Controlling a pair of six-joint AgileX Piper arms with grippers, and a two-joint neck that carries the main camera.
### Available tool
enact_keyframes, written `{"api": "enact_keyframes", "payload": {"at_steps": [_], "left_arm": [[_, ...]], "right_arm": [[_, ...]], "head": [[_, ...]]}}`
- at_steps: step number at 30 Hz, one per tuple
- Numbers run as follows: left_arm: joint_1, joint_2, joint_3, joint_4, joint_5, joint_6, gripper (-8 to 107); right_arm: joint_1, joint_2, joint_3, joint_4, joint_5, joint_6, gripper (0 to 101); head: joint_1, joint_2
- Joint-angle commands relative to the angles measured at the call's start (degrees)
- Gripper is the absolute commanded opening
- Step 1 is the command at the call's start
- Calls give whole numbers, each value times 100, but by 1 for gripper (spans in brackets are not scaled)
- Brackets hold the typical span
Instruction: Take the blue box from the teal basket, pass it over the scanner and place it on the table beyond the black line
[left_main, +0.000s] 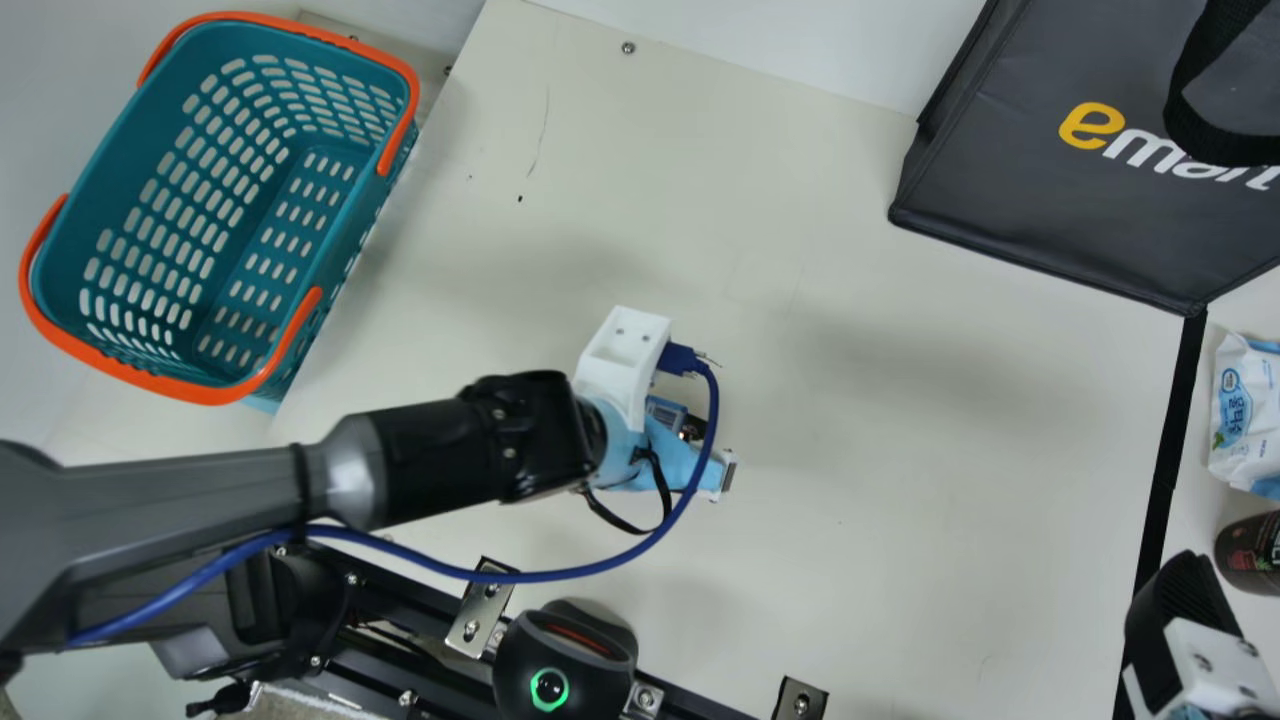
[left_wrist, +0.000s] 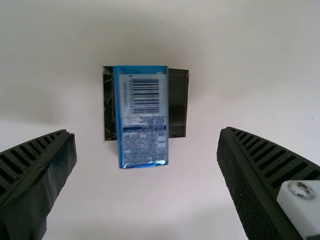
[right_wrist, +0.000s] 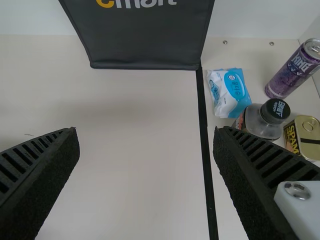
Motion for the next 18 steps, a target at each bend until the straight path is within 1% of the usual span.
{"api": "enact_keyframes", "payload": {"at_steps": [1,6,10,14,18], "left_arm": [[140,-302,62,-246,1,455,90],[576,-935,248,-764,108,1327,90],[1031,-1466,365,-1143,332,2071,90],[1589,-1998,436,-1471,685,2800,90],[2174,-2497,423,-1669,1168,3442,90]], "right_arm": [[0,0,0,0,0,0,95],[0,0,0,0,0,0,95],[0,0,0,0,0,0,95],[0,0,0,0,0,0,95],[0,0,0,0,0,0,95]], "head": [[-166,14],[-166,14],[-166,14],[-166,14],[-166,14]]}}
